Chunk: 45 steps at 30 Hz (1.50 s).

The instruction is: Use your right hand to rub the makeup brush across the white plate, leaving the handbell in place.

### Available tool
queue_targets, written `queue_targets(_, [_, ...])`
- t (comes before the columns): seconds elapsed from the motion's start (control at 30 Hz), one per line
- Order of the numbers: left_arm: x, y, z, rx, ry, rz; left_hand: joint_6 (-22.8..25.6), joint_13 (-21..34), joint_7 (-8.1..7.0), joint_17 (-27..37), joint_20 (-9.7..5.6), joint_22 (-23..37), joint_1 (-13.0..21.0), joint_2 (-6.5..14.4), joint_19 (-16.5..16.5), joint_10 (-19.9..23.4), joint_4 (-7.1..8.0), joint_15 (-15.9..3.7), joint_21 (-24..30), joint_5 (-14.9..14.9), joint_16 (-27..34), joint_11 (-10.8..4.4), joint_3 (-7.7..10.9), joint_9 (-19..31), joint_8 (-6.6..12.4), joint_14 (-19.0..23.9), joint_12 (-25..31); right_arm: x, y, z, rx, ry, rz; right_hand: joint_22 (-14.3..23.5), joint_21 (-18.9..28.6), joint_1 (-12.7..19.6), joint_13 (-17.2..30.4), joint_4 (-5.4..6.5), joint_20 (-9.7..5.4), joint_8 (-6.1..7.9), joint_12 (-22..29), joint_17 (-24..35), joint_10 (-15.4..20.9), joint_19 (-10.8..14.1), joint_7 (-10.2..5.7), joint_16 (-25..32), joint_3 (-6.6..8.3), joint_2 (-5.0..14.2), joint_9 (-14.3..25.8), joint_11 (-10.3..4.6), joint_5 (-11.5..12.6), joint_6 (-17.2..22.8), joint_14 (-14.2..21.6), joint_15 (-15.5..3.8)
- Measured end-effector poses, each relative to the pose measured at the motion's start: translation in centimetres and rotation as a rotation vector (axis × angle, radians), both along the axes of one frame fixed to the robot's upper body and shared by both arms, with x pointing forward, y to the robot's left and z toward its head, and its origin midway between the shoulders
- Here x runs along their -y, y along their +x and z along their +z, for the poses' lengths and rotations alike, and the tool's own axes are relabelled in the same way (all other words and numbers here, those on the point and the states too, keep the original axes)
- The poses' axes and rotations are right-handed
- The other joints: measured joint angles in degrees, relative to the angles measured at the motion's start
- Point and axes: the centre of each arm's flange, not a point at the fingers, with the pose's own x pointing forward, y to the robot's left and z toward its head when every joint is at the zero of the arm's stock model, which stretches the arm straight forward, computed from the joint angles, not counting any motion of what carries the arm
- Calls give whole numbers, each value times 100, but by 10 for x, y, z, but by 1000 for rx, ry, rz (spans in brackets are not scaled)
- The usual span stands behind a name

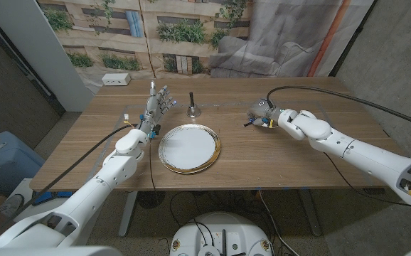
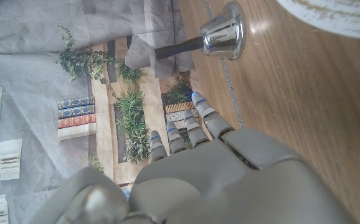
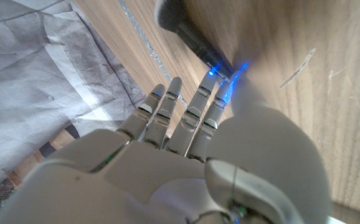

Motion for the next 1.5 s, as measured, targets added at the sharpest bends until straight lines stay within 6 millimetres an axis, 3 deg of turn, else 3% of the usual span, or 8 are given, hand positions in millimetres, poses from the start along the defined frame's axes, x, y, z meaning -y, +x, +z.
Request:
queue_targets(0.4, [0,0,0,0,0,0,0,0,0,0,0,0,0,0,0,0,0,0,0,0,0,0,0,0,0,0,0,6,3,-4,-1,2,9,0,0,45,45,73,0,100,53,10,165,-1,41,43,26,229,17,20,-1,40,133,10])
queue_targets(1.43, [0,0,0,0,0,0,0,0,0,0,0,0,0,0,0,0,0,0,0,0,0,0,0,0,0,0,0,8,-15,12,41,91,71,-1,0,21,53,86,1,55,86,0,256,-2,72,43,11,294,-110,-11,-20,72,204,0])
queue_targets(1.5, [0,0,0,0,0,0,0,0,0,0,0,0,0,0,0,0,0,0,0,0,0,0,0,0,0,0,0,9,-17,13,44,100,77,-1,0,21,50,86,1,53,86,0,256,-2,20,43,11,294,-120,-11,-24,144,204,0])
